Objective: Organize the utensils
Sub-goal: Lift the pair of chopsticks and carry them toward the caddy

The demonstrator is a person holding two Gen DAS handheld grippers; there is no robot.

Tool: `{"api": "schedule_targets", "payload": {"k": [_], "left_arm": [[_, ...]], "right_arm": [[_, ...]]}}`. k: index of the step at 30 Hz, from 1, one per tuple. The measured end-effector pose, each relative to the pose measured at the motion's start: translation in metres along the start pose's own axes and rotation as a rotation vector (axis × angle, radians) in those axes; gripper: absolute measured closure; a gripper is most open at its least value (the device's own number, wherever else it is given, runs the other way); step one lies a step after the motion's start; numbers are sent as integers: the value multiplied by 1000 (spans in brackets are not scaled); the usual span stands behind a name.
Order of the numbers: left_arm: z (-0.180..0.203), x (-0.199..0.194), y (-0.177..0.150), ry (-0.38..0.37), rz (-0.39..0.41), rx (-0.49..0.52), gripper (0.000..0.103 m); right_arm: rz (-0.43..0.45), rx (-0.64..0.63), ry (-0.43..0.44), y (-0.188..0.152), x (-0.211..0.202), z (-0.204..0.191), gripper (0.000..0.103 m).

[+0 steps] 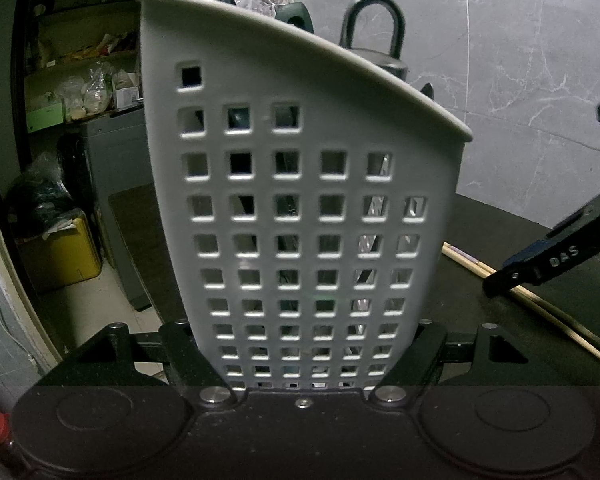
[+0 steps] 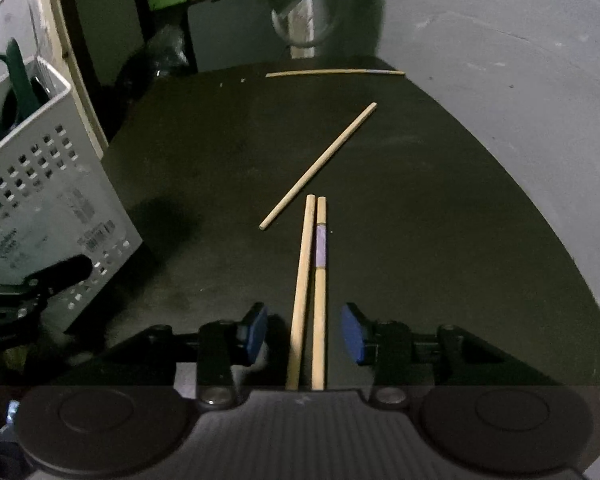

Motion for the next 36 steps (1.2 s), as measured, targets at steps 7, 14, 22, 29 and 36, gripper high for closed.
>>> {"api": "schedule_targets", "payload": {"k": [7, 14, 22, 29, 36], "left_arm": [[-1, 0, 0, -2, 3, -2, 26], [-1, 0, 0, -3, 4, -3, 26], [0, 0, 1, -4, 4, -1, 26], [1, 1, 1, -6, 4, -3, 26], [1, 2, 1, -7, 8, -6, 26]], "right_arm": [[-39, -55, -4, 9, 9, -6, 82], [-54, -92, -8, 10, 10, -10, 87], [-108, -102, 3, 23, 19, -14, 67], [-145, -120, 39, 30, 26, -14, 73], [-196, -143, 37, 38, 31, -15, 90]]}}
Point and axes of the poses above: each gripper's, at about its wrist camera, not at the fingertips, and x roughly the way its jaws point, z to its right, y to its top, the point moved 7 cm from there along x, roughly the way its jaws point, and after that the axes turned 7 degrees about x, right-handed, at the moved point
